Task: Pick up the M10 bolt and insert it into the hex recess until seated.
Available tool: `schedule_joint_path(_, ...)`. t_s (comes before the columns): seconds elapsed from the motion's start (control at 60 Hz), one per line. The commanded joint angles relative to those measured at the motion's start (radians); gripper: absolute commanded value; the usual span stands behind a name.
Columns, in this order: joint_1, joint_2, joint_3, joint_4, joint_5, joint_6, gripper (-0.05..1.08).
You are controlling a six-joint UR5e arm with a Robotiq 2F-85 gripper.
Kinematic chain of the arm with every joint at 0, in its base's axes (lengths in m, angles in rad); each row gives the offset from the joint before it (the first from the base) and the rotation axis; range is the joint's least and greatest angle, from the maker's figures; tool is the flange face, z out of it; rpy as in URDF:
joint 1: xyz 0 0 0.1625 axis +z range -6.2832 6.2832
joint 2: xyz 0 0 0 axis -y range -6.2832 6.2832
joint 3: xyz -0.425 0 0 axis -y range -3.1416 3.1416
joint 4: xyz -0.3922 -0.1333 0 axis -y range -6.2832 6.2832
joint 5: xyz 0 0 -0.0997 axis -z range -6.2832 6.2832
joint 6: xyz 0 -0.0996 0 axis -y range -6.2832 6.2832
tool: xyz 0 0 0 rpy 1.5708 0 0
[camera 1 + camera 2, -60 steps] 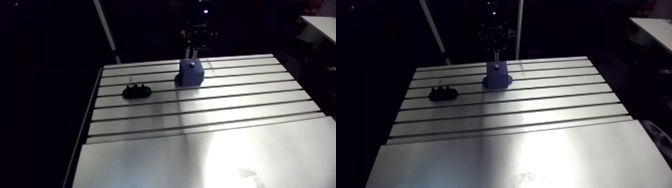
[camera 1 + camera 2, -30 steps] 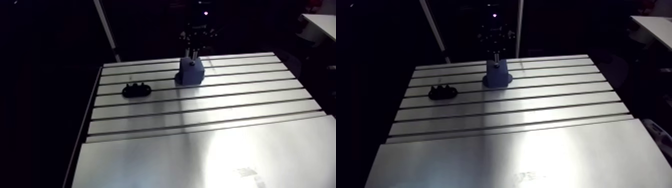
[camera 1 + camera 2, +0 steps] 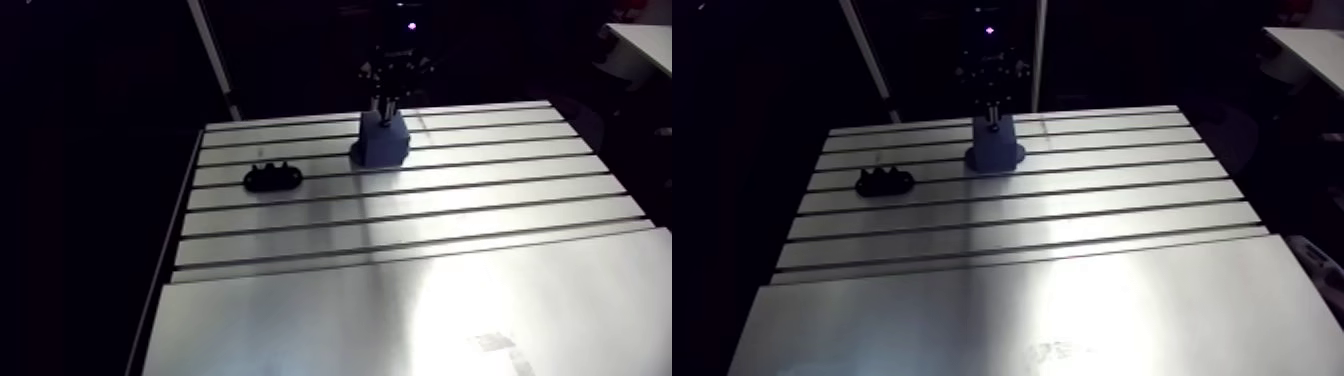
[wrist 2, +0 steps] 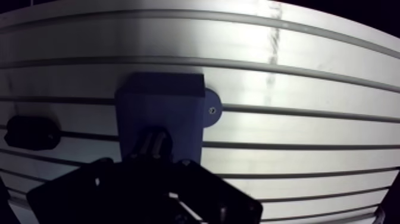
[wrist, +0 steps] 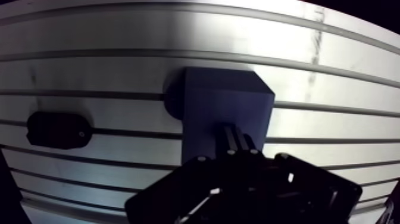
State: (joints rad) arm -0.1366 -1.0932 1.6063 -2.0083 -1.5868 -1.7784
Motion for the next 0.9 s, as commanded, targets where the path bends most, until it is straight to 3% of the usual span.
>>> schedule_joint_path(0.017,0.000,0.005,-0.001,-0.001,0.000,0.000,1.08)
schedule_joint_path(0.9,0.002,0.005,0.002,-0.003,-0.002,-0.014,1.08)
